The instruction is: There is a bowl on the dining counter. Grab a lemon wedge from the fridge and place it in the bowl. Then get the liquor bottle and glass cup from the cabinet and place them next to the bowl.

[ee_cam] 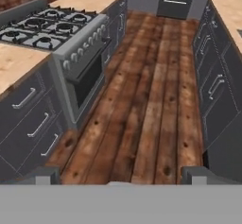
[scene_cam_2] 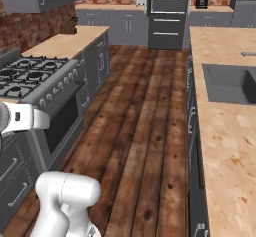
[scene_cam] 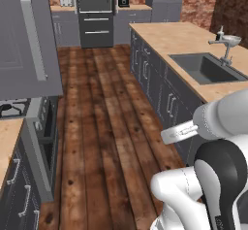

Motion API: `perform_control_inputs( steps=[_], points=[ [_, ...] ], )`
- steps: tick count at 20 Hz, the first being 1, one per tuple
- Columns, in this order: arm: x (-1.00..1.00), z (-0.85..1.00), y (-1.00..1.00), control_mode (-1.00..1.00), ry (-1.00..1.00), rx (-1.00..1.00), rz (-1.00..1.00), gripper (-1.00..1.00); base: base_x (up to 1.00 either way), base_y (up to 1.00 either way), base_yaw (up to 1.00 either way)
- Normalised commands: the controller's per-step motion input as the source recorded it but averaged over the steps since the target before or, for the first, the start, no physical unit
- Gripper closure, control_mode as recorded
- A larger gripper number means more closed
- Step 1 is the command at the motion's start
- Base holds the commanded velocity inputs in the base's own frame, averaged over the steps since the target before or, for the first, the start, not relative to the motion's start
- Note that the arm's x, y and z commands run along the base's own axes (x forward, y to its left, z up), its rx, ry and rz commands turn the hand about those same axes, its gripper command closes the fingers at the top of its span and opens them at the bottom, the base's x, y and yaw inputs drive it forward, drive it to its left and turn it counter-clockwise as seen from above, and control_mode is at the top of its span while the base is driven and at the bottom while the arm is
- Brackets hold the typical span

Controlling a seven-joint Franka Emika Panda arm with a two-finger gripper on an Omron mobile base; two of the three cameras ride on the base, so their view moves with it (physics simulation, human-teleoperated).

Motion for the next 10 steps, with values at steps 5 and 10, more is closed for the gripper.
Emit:
perform_control_inputs(
  steps=[5, 10],
  points=[
    [0.00, 0.00, 0.00, 1.00, 0.00, 0.00, 0.00, -1.00, 0.88, 0.00, 0.10],
    [0.00, 0.00, 0.00, 1.00, 0.00, 0.00, 0.00, -1.00, 0.86, 0.04, 0.27]
  ],
)
